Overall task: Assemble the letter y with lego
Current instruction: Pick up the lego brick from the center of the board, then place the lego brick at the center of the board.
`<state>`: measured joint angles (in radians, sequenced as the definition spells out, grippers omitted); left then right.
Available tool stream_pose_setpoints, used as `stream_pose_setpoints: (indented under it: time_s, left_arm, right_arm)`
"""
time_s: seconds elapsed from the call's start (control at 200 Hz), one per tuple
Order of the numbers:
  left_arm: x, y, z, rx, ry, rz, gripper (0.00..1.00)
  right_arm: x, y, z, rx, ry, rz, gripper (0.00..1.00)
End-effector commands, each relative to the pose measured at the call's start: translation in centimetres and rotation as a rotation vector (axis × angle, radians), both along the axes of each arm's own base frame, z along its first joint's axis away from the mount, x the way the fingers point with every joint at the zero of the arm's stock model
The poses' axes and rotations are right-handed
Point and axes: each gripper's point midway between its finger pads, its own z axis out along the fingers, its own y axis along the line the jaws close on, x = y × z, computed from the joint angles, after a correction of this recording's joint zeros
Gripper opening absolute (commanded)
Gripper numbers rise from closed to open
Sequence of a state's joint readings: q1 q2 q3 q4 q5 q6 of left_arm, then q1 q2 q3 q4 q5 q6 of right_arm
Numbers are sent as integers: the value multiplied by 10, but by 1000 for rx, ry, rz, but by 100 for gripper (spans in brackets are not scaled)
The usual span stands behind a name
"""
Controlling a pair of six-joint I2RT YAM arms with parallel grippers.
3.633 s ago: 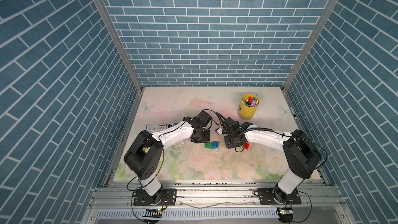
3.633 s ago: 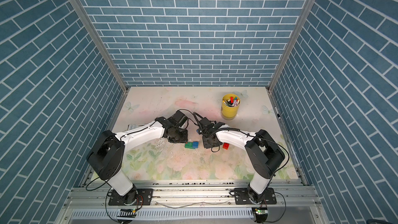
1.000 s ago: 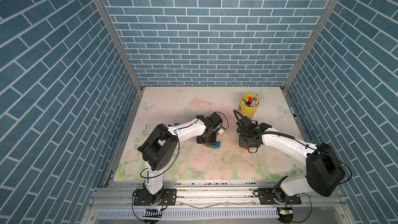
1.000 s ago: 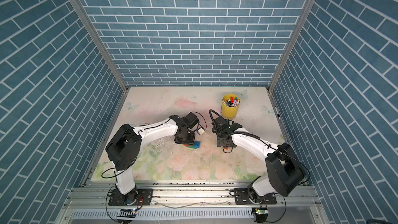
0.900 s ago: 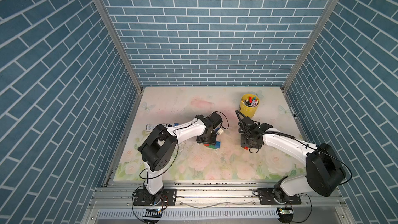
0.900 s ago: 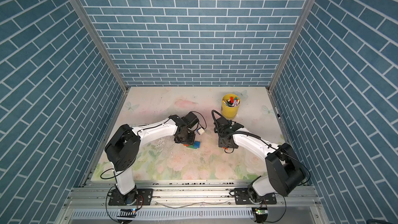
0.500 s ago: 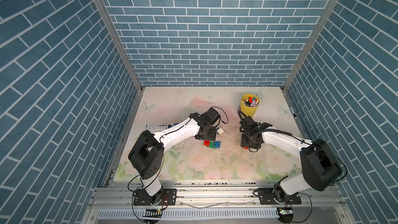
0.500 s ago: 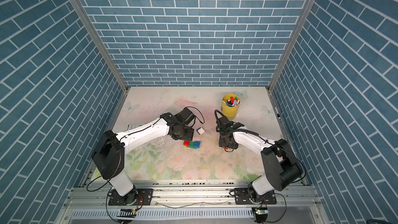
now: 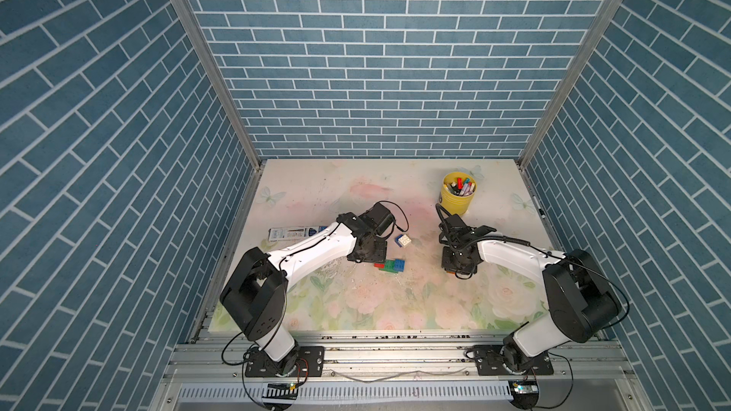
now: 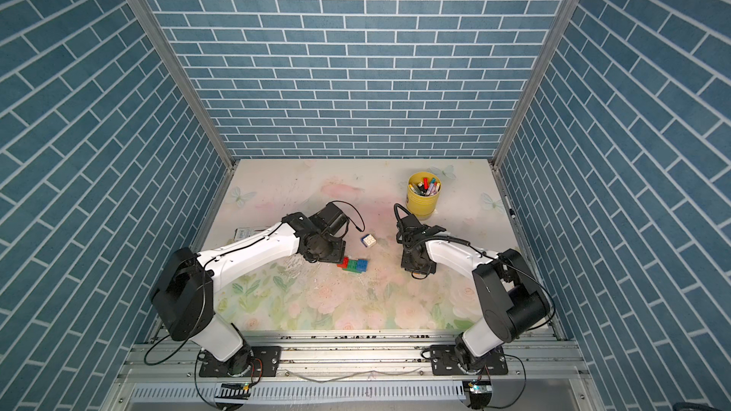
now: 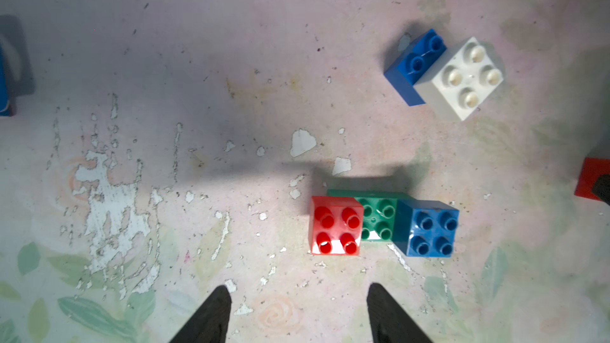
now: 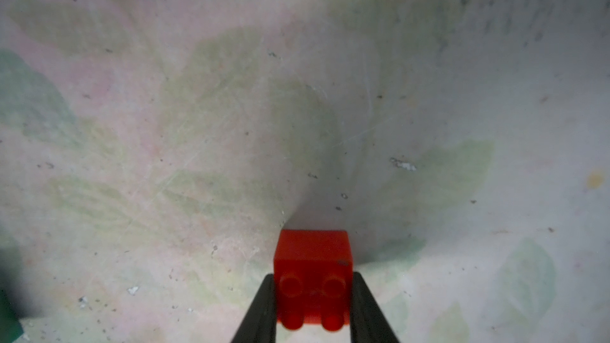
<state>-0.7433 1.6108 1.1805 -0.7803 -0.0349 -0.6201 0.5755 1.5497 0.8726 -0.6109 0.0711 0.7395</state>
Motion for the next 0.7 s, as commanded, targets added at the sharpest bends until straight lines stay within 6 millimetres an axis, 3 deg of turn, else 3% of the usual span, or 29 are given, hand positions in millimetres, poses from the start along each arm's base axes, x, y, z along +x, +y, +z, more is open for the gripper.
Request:
stream_pose_setpoints:
  time_s: [0.0, 0.17, 0.375, 0.525, 0.695]
  left_arm:
    - [-3, 20, 3, 8, -14, 55, 68]
    - [-14, 50, 0, -13, -9, 135, 69]
    - [-30, 95, -8, -41, 10, 263, 71]
    - [-38, 117, -16, -77, 28, 340, 72]
    - [-40, 128, -22, -97, 39, 391, 72]
  right_arm:
    - [2, 14, 21, 21, -33, 88, 24]
    - [-2, 60, 57, 61, -108, 324, 24]
    - [-17, 115, 84, 148, -148, 527, 24]
    - [-29, 150, 85, 160, -124, 627, 24]
    - [-44, 197, 78, 186, -92, 744, 24]
